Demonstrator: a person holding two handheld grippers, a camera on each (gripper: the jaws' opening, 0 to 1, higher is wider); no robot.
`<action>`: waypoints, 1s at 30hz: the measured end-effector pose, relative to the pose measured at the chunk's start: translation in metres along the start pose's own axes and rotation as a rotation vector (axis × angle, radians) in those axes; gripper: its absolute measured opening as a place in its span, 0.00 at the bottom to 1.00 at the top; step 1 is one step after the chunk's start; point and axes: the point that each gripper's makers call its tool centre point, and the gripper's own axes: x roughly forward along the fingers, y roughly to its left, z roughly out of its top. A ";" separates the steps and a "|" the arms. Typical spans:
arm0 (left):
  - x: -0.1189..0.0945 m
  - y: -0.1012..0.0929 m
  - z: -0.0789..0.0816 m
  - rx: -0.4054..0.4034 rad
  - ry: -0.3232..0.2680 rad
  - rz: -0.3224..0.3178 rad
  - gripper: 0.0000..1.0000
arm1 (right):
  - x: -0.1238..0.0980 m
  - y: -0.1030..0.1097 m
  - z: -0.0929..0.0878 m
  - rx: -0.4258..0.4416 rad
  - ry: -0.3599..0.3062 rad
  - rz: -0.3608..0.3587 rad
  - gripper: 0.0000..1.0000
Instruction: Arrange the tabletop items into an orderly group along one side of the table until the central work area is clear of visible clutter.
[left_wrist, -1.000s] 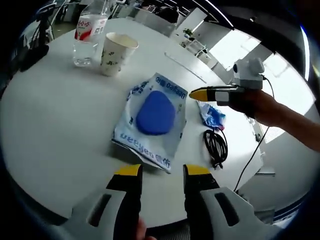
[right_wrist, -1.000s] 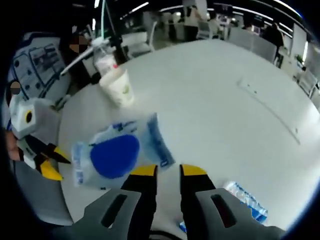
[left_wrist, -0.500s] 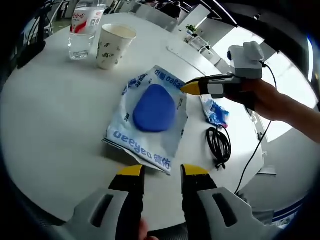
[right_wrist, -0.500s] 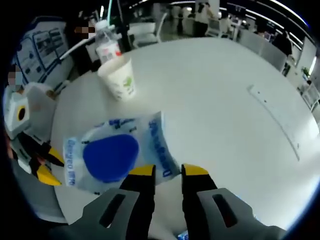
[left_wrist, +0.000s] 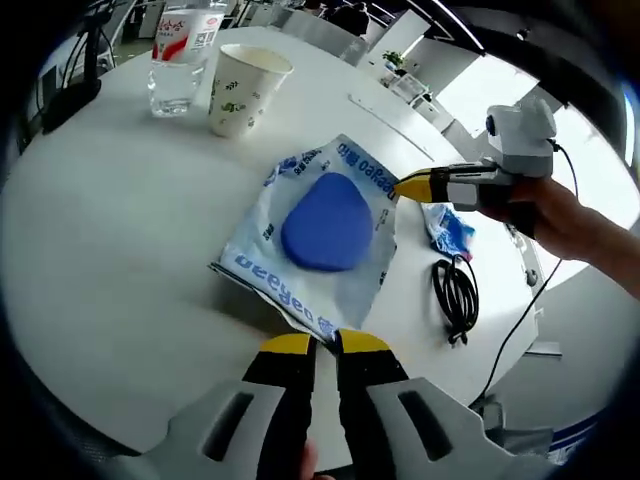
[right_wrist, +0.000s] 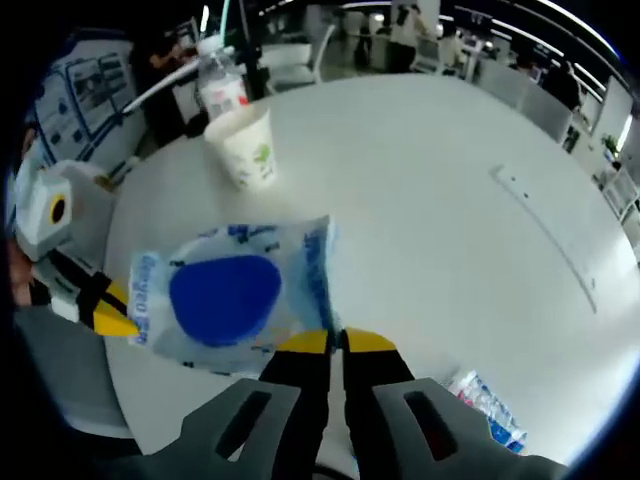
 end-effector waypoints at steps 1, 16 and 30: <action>-0.001 0.000 0.001 0.000 -0.003 -0.001 0.03 | -0.001 0.001 0.000 0.000 -0.003 0.000 0.01; -0.013 0.003 0.018 0.021 -0.036 -0.029 0.00 | -0.027 0.006 -0.011 0.084 -0.073 -0.013 0.00; -0.025 0.013 0.039 0.094 -0.054 -0.035 0.00 | -0.062 0.033 -0.026 0.224 -0.159 -0.043 0.00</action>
